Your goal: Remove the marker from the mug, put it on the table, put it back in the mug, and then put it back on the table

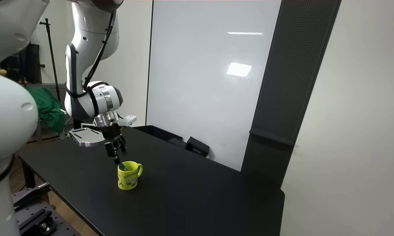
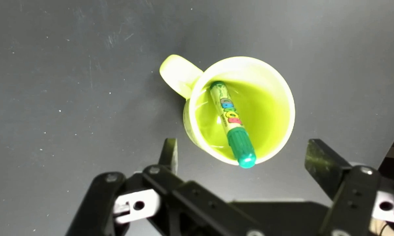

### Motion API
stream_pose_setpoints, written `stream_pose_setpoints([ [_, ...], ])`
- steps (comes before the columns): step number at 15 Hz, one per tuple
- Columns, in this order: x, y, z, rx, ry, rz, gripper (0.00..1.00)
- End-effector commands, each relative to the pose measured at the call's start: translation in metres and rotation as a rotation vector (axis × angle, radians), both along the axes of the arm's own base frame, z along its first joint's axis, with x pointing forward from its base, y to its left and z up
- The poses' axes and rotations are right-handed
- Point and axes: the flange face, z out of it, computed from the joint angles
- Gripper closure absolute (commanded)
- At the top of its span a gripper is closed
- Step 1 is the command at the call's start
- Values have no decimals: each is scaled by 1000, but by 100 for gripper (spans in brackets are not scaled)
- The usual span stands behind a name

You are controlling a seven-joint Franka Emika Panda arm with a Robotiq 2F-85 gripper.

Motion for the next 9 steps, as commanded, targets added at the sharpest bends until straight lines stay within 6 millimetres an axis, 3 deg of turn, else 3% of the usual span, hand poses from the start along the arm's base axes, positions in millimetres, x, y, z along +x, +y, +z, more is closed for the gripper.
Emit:
stream_pose_setpoints([
  [1, -1, 2, -3, 8, -19, 21, 0],
  [9, -4, 3, -12, 17, -7, 39, 0],
])
